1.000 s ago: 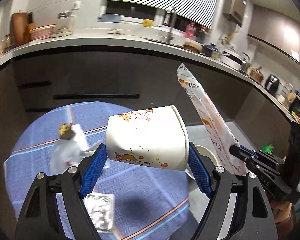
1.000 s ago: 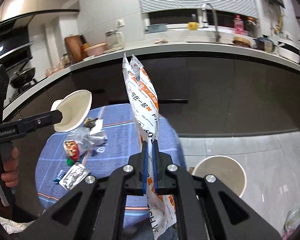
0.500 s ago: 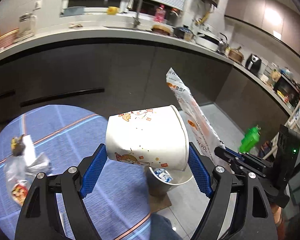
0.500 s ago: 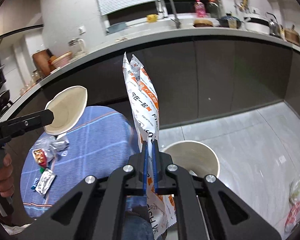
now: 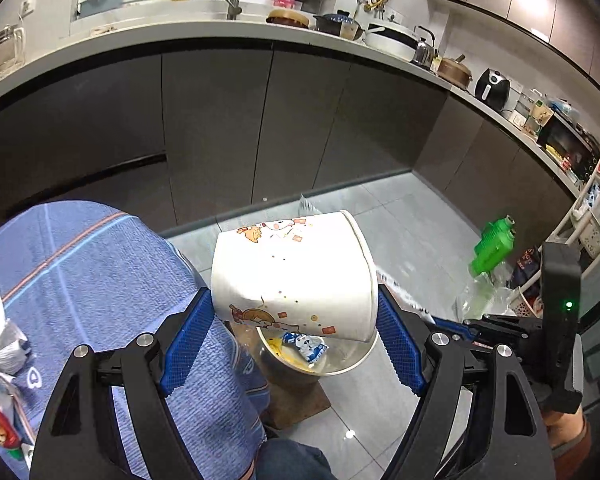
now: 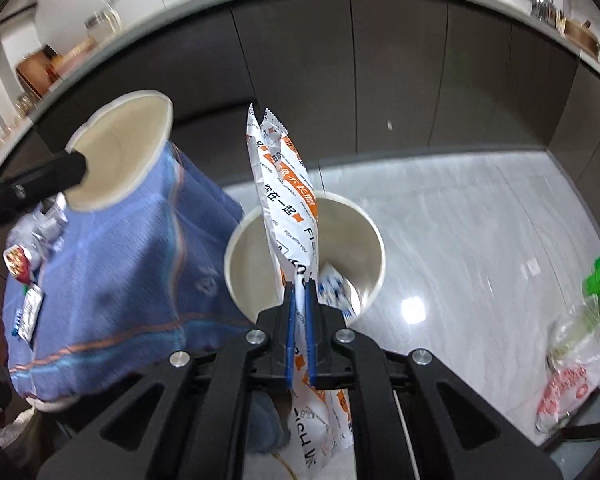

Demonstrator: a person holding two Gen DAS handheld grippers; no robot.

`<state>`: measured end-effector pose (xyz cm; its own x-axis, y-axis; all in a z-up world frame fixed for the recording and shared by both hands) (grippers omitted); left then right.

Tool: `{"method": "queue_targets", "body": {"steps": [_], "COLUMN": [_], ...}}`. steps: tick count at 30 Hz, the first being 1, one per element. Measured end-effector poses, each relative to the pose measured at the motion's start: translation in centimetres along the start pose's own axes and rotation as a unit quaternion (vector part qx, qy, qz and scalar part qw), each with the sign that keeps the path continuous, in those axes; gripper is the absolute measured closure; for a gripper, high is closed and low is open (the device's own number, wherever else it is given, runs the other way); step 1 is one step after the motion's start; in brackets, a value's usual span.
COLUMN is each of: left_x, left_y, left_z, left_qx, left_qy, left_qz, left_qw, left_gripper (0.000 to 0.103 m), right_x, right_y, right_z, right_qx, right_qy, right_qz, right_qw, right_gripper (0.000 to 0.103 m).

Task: Collect trash
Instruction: 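Carry the cup and long wrapper over the bin and release both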

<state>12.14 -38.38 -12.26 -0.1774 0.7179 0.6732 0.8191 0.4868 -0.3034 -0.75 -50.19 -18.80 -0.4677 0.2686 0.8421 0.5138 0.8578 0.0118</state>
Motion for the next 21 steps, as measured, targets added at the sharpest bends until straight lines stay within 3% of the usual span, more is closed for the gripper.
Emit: {"method": "queue_targets", "body": {"steps": [12,21], "left_x": [-5.2,-8.9], "left_y": [0.2,0.1], "left_z": [1.4,1.9], "left_qx": [0.011,0.011], "left_qy": [0.037,0.055], "left_qz": [0.009,0.008], "left_qw": [0.9992,0.9984], "left_gripper": [0.027,0.027], "right_x": [-5.8,-8.5], "right_y": [-1.4,-0.9], "right_z": [2.8,1.9], "right_qx": [-0.031,-0.025], "right_qy": [0.115,0.139], "right_qz": [0.014,0.015], "right_qw": [0.993,0.99], "right_gripper": [0.095,0.091]}}
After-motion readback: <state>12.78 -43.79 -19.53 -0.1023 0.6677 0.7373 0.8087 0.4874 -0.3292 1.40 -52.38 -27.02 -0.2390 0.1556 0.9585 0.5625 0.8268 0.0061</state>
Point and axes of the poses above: each gripper's, at about its wrist camera, not at the fingertips, and x roughly against the way its jaws point, y to its left, z to its underside, the point moved 5 cm from there along -x, roughly the way its jaws point, and after that the axes turned 10 degrees about z, right-handed, at the moved point
